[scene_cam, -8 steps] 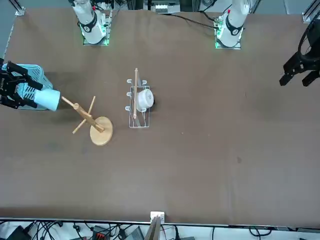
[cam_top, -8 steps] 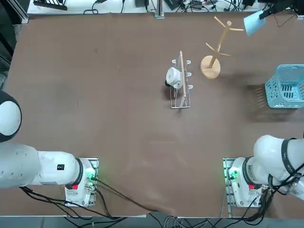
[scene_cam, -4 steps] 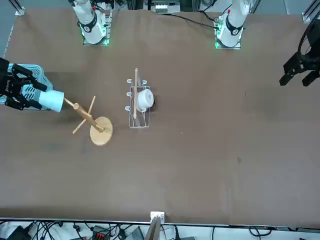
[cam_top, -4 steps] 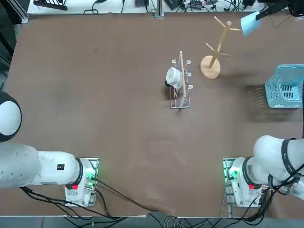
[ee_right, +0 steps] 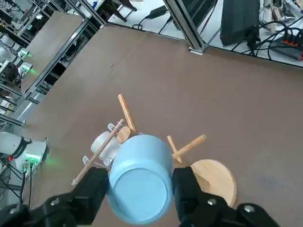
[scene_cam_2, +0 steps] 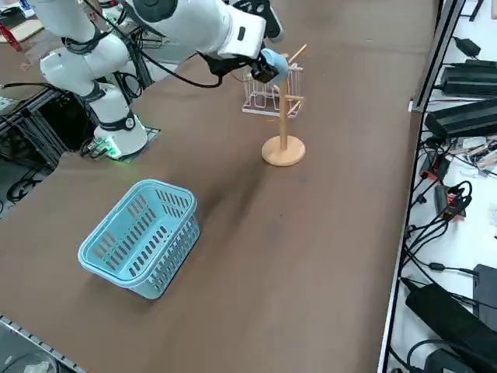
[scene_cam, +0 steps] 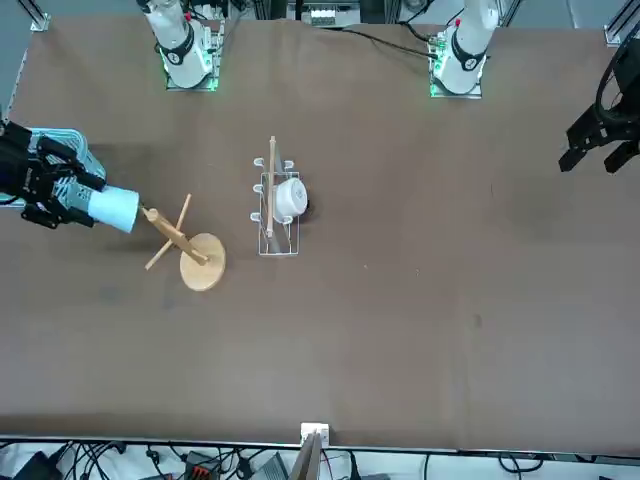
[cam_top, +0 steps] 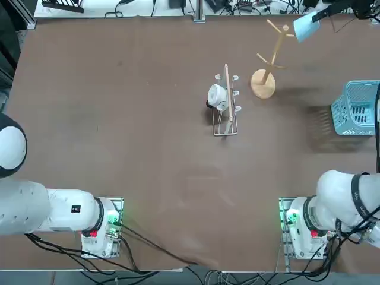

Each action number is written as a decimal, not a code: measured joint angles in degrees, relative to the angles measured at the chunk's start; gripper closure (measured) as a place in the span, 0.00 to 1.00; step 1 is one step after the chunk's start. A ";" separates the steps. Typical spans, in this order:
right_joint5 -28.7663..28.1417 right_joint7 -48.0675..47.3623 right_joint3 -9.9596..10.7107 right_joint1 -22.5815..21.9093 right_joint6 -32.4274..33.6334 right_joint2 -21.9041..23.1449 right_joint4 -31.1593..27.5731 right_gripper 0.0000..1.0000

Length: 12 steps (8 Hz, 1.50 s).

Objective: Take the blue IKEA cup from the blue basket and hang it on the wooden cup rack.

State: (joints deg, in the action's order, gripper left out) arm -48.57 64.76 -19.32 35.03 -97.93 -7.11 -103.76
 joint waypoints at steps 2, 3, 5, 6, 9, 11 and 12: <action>-0.54 0.00 0.00 -0.86 -0.76 -0.30 -0.38 0.20; -0.58 0.00 0.00 -1.13 -0.88 -0.57 -0.40 0.20; -0.63 0.00 0.00 -1.27 -1.05 -1.01 -0.42 0.17; -0.74 0.00 0.00 -1.29 -1.14 -1.10 -0.42 0.11; -0.82 0.00 0.00 -1.31 -1.25 -1.05 -0.14 0.00; 0.18 -1.85 0.02 -1.33 -1.26 -0.56 1.66 0.00; 3.03 -5.05 0.02 -1.44 -1.24 -0.20 3.41 0.00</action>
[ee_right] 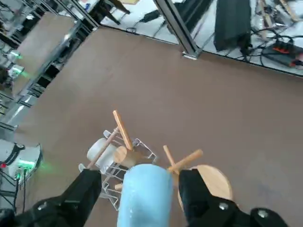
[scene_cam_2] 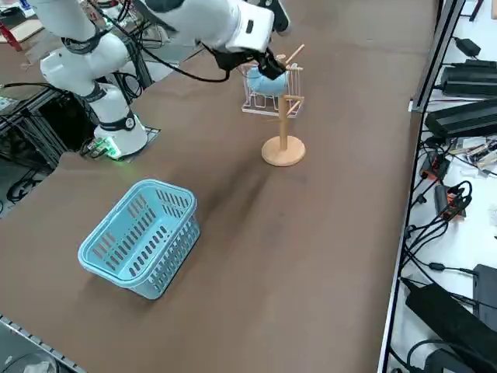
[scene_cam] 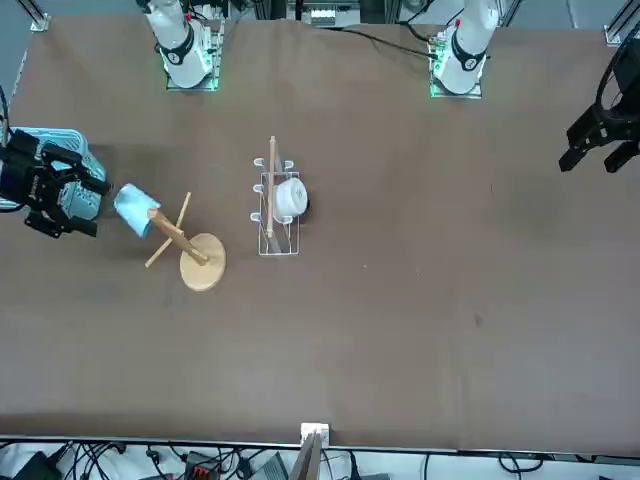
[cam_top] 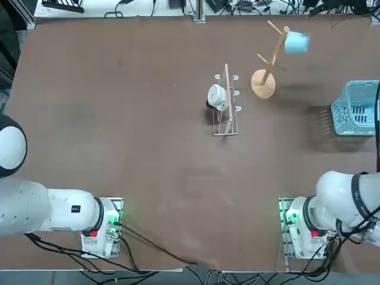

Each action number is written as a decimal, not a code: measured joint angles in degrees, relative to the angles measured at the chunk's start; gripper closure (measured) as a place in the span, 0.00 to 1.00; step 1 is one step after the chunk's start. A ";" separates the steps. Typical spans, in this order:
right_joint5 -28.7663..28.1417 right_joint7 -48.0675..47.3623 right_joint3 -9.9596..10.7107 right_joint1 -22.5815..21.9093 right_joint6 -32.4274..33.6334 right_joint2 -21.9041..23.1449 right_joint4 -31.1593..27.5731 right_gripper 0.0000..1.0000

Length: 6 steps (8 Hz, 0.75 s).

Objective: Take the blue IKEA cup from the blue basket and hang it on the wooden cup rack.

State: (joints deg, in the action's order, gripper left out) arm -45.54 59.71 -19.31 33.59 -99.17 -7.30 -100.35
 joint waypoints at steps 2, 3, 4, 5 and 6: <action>9.81 -9.99 -0.07 -1.35 0.92 1.68 3.78 0.00; 15.25 -15.01 -0.12 -2.34 1.43 2.88 4.66 0.00; 21.09 -19.92 -0.15 -3.33 1.92 4.13 4.96 0.00; 26.87 -24.84 -0.16 -4.48 2.64 5.22 5.05 0.00; 31.92 -29.80 -0.18 -5.63 3.56 6.09 5.21 0.00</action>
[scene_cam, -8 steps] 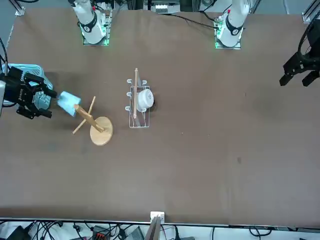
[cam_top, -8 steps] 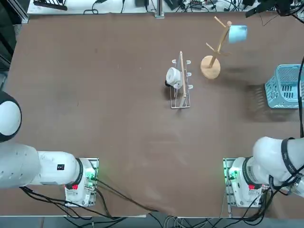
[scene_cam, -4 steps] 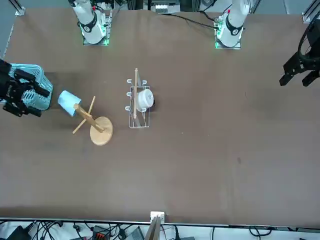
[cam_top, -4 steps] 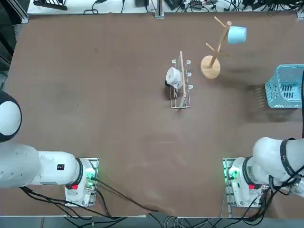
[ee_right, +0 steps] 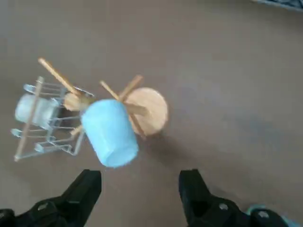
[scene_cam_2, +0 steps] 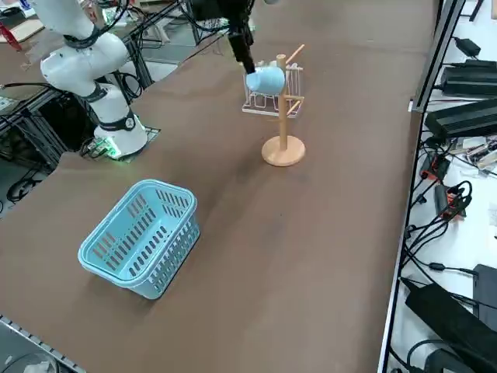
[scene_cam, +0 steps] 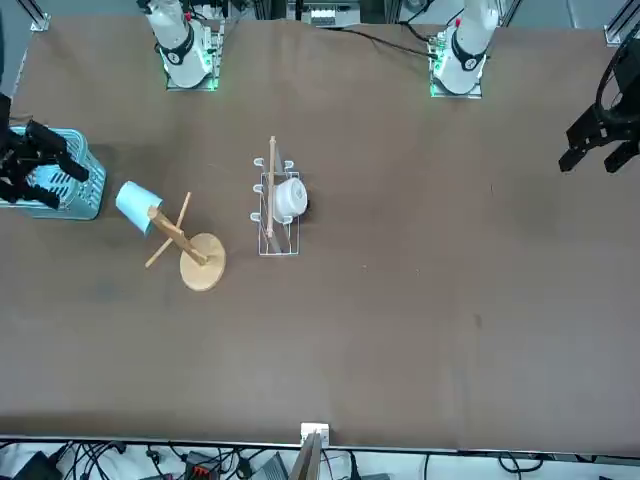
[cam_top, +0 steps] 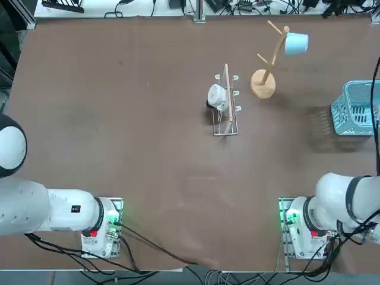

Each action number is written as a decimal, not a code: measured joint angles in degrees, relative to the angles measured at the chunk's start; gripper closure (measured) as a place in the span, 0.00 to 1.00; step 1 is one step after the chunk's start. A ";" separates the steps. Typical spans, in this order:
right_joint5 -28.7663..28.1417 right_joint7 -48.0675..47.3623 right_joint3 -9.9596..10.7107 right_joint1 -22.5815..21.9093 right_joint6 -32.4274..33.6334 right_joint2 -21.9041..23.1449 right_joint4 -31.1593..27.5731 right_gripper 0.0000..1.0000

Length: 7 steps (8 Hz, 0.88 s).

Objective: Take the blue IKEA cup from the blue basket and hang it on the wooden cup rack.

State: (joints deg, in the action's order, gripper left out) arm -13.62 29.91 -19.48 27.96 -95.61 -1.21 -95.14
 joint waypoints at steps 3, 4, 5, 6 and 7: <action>7.64 -18.92 0.10 -2.99 5.57 0.91 2.37 0.00; 10.08 -23.08 1.48 -5.05 6.63 0.92 3.34 0.00; 11.63 -26.25 5.82 -9.61 7.16 0.91 3.79 0.00; 12.01 -29.18 12.12 -15.60 7.87 0.87 3.81 0.00; 12.16 -31.55 17.00 -20.17 9.03 0.77 3.82 0.00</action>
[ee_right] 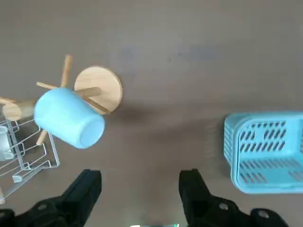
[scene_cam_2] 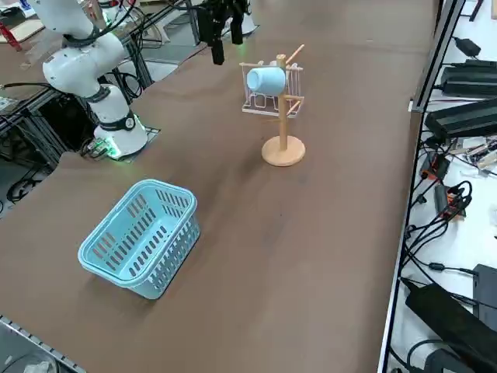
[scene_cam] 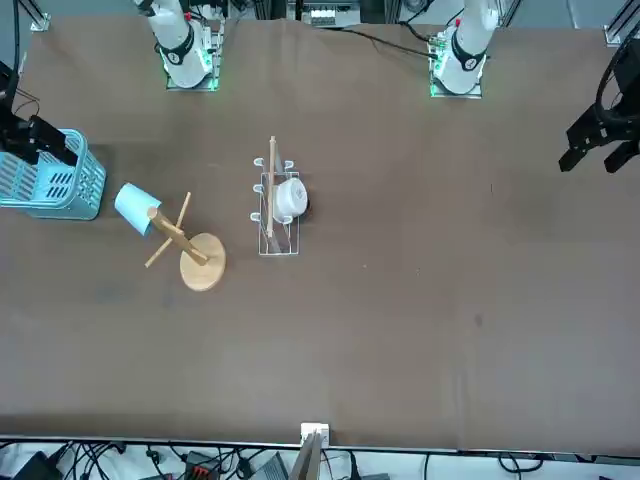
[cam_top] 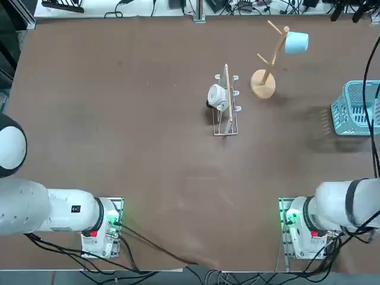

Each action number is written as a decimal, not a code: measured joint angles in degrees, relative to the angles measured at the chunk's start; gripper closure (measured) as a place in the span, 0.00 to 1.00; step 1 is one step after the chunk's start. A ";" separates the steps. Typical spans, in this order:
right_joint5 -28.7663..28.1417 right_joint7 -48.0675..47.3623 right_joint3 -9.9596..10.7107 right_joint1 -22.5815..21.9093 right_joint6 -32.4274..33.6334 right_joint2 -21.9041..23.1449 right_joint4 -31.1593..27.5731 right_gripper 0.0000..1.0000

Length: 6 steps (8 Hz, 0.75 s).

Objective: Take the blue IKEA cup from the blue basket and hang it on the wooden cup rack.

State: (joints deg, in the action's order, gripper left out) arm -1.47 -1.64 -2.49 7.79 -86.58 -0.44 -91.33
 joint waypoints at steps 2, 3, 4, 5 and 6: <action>0.48 -1.81 2.90 -3.02 1.26 -0.18 0.00 0.00; 0.51 -2.18 2.93 -3.38 1.66 -0.38 0.00 0.00; 0.51 -2.34 2.93 -3.60 1.98 -0.61 0.00 0.00; 0.51 -2.36 2.93 -3.64 2.09 -0.82 0.00 0.00; 0.51 -2.36 2.93 -3.64 2.12 -1.05 0.01 0.00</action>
State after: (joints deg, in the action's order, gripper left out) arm -0.95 -4.00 0.44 4.14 -84.47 -1.48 -91.32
